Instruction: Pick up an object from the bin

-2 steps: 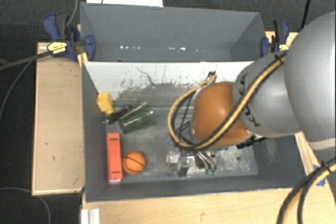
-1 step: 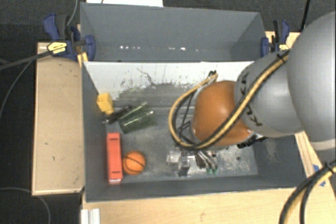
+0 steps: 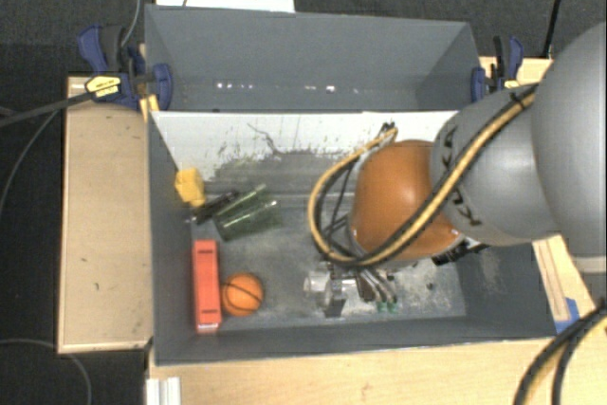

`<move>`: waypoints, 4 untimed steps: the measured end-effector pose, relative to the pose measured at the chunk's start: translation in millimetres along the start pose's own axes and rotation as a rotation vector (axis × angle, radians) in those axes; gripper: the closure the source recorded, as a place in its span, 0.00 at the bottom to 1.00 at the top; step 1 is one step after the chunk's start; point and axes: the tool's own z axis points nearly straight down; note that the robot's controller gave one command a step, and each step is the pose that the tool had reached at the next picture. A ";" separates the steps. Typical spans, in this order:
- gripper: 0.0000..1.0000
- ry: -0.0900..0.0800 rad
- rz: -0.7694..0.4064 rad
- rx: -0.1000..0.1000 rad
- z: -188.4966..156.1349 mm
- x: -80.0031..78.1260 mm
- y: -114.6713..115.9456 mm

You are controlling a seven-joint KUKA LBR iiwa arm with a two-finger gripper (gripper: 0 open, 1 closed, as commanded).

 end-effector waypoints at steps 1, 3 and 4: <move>1.00 -0.005 0.001 0.000 -17.5 -1.0 0.0; 1.00 -0.008 0.002 -0.001 -43.0 -1.8 0.2; 1.00 -0.010 0.004 -0.001 -50.9 -2.3 0.3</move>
Offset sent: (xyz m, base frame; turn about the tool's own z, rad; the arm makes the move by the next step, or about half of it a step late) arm 0.0000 0.0000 0.0138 0.0000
